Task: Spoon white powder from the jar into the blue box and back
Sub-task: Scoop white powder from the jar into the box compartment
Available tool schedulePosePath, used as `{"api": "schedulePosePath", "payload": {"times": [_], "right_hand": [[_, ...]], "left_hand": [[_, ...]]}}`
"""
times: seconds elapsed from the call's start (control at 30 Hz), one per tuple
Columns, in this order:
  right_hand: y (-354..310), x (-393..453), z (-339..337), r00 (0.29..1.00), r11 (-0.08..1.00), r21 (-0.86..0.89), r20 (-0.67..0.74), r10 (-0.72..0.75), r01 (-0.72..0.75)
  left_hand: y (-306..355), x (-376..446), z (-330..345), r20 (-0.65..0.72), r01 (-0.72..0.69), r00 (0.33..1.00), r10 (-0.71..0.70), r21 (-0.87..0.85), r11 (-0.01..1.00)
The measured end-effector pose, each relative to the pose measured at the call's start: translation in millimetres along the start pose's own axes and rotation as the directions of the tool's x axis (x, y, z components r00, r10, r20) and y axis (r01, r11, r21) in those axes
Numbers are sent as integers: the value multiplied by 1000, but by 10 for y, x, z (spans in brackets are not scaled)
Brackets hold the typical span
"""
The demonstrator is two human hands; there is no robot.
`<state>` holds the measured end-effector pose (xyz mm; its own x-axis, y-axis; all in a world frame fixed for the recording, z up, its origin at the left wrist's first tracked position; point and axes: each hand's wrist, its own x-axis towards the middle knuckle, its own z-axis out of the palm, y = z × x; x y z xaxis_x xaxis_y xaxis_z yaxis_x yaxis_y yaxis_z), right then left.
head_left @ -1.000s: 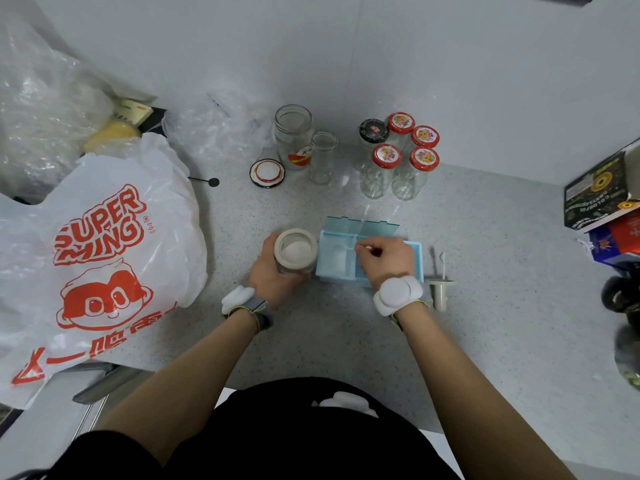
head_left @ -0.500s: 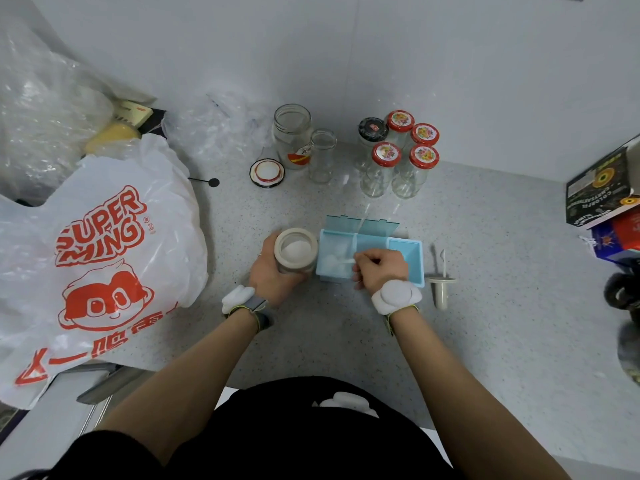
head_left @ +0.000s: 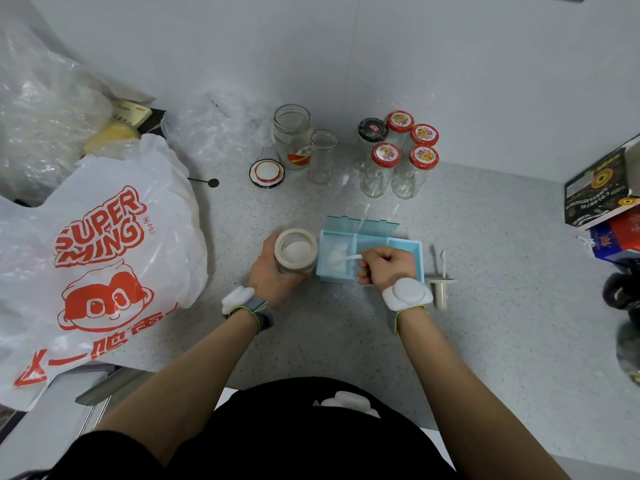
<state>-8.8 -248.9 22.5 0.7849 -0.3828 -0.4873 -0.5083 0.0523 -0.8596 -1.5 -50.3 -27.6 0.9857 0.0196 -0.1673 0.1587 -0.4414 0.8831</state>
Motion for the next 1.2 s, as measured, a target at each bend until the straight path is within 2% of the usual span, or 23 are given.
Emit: {"api": "schedulePosePath", "payload": {"times": [0.13, 0.33, 0.43, 0.53, 0.63, 0.83, 1.0, 1.1, 1.2], "right_hand": [[-138, -33, 18, 999, 999, 7, 30, -37, 37], [-452, -169, 182, 981, 985, -11, 98, -168, 170], [-469, -203, 310, 961, 957, -138, 153, -232, 254], [-371, -202, 393, 914, 854, -349, 269, -303, 386], [-271, -175, 418, 905, 826, -397, 317, -286, 400], [-272, -153, 327, 913, 843, -365, 249, -322, 396], [-298, -33, 194, 943, 891, -314, 48, -329, 327], [-243, 48, 115, 927, 824, -454, 18, -373, 340], [-164, 79, 69, 901, 695, -598, 119, -416, 400]], "left_hand": [[-19, 6, -8, 7, 11, 1000, -11, 13, 1000], [30, -3, -16, 5, 8, 1000, -8, -1, 1000], [31, 5, -19, 12, -7, 1000, 7, 2, 1000], [29, 6, -18, 13, -10, 1000, 10, 20, 1000], [55, -17, -14, -6, 1, 1000, -1, 29, 1000], [102, -14, -19, 1, 15, 1000, -15, 36, 999], [94, -27, -19, -4, 10, 1000, -9, 15, 1000], [96, -24, -25, 2, 18, 1000, -18, 14, 1000], [104, -31, -25, 3, 23, 1000, -23, 8, 1000]]}}
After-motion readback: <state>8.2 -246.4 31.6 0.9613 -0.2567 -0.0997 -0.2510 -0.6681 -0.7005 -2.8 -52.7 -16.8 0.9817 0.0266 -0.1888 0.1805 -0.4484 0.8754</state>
